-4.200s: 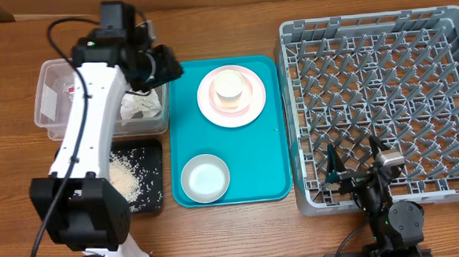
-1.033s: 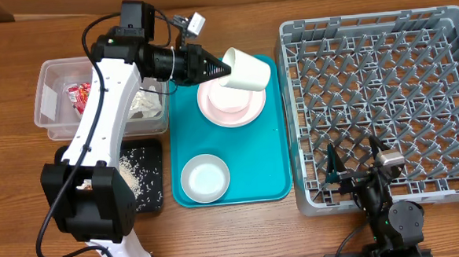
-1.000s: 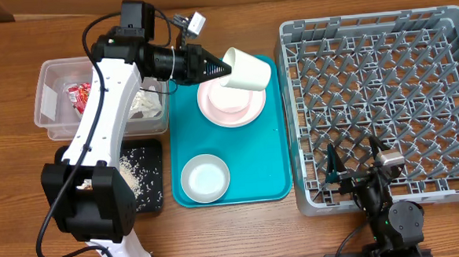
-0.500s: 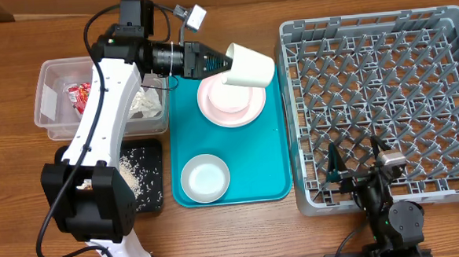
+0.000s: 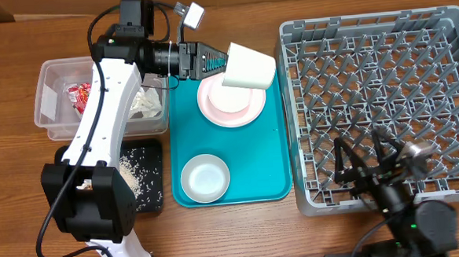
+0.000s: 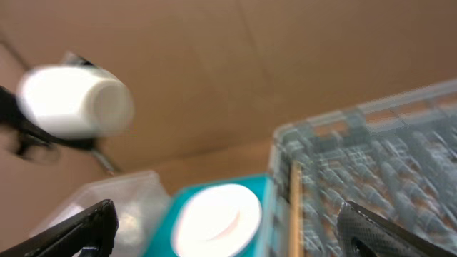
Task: Sort waste into correct bins and load items into the dishwasher
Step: 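Lift the cup and move the right gripper toward it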
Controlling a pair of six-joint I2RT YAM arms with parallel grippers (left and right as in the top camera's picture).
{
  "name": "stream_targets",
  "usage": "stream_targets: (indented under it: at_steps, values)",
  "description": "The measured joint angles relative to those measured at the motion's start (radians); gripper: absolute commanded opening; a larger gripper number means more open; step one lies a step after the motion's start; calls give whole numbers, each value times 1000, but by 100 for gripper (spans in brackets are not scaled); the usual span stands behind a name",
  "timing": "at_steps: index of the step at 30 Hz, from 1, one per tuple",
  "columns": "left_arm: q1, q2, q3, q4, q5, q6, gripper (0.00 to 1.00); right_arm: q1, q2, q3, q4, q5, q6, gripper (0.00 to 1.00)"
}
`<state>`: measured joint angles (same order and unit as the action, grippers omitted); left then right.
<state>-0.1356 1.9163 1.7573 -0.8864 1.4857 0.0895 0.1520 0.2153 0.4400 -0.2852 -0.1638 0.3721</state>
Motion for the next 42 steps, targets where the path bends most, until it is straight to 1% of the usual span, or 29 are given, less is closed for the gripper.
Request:
stream_targets:
  at_steps: [2, 5, 8, 11, 15, 19, 24, 28, 32, 42]
  values:
    - [0, 0, 0, 3, 3, 0, 4, 0, 98, 121, -76, -38, 5, 100]
    - [0, 0, 0, 6, 6, 0, 4, 0, 317, 317, -197, -132, 15, 100]
    - [0, 0, 0, 11, 14, 6, 4, 0, 531, 472, -248, -261, 20, 100]
    - [0, 0, 0, 11, 21, 15, 4, 0, 727, 598, -235, -422, 20, 100]
    - [0, 0, 0, 11, 23, 19, 4, 0, 887, 680, -146, -626, 23, 100]
    - [0, 0, 0, 11, 26, 19, 4, 0, 966, 691, -36, -798, 24, 100]
    - [0, 0, 0, 8, 47, 19, 4, 0, 1018, 692, -18, -896, 23, 100]
    - [0, 0, 0, 3, 52, 19, 4, 0, 1056, 692, 17, -924, 20, 100]
    - [0, 0, 0, 1, 56, 19, 4, 0, 1085, 692, 89, -934, 19, 100]
    - [-4, 0, 0, 0, 56, 18, 4, 0, 1137, 692, 102, -940, 19, 99]
